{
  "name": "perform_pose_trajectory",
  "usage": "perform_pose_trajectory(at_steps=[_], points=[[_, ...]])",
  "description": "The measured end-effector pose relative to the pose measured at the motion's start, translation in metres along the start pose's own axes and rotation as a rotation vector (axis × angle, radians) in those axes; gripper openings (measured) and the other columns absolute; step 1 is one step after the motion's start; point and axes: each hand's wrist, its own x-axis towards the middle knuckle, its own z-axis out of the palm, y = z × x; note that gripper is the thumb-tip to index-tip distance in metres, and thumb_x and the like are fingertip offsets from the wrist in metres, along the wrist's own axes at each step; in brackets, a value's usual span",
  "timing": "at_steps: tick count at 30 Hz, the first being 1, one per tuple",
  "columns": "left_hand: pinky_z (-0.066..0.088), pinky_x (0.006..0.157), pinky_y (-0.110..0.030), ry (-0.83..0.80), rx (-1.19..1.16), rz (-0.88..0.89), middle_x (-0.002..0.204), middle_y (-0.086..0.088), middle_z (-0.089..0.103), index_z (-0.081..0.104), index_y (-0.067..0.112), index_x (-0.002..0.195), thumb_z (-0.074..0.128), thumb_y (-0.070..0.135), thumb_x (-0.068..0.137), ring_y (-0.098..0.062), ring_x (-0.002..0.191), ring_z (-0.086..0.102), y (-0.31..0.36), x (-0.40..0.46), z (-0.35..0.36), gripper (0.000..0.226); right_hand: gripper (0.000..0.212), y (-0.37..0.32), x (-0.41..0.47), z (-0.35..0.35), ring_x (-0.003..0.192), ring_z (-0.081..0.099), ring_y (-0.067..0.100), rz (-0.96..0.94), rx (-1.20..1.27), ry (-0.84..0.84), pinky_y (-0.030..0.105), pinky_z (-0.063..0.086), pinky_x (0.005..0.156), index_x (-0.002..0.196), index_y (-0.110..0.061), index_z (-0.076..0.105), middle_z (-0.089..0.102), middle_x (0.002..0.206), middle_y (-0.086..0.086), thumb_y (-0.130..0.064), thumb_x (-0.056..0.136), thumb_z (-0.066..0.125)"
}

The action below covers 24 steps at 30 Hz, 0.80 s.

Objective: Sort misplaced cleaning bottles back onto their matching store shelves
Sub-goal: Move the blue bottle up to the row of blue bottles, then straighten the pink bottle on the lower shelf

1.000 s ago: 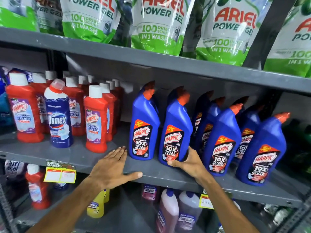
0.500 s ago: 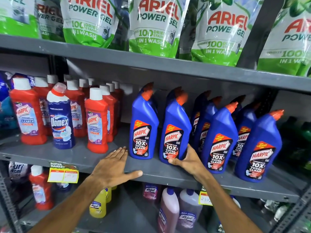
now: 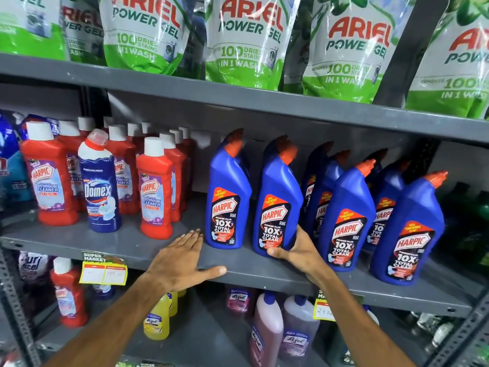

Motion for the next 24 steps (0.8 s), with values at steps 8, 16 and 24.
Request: perform_pose_trajectory(at_steps=[8, 16, 24], points=[[0.005, 0.131, -0.033, 0.048, -0.013, -0.013, 0.179, -0.006, 0.003, 0.003, 0.01, 0.168, 0.004, 0.111, 0.064, -0.017, 0.164, 0.004, 0.002, -0.005, 0.001, 0.145, 0.102, -0.009, -0.009, 0.0, 0.116, 0.068, 0.008, 0.043, -0.046, 0.03, 0.034, 0.054, 0.106, 0.142, -0.021, 0.049, 0.071, 0.127, -0.008, -0.02, 0.056, 0.105], [0.006, 0.133, -0.04, 0.413, -0.007, 0.025, 0.176, -0.015, 0.015, 0.016, 0.001, 0.166, 0.022, 0.1, 0.085, -0.026, 0.164, 0.011, 0.015, -0.042, 0.046, 0.127, 0.09, 0.011, -0.068, 0.02, 0.14, 0.051, 0.008, -0.181, -0.295, 0.265, 0.03, 0.045, 0.115, 0.158, -0.022, 0.035, 0.053, 0.154, -0.009, -0.037, 0.085, 0.086], [0.02, 0.13, -0.054, 0.455, -0.026, 0.19, 0.175, -0.022, 0.01, 0.017, -0.005, 0.164, 0.053, 0.071, 0.097, -0.036, 0.163, 0.01, 0.033, -0.091, 0.145, 0.107, 0.03, 0.089, -0.153, 0.073, 0.121, 0.063, 0.036, -0.506, -0.47, 0.602, 0.046, 0.045, 0.111, 0.117, 0.003, 0.071, 0.069, 0.125, 0.019, -0.005, 0.089, 0.073]])
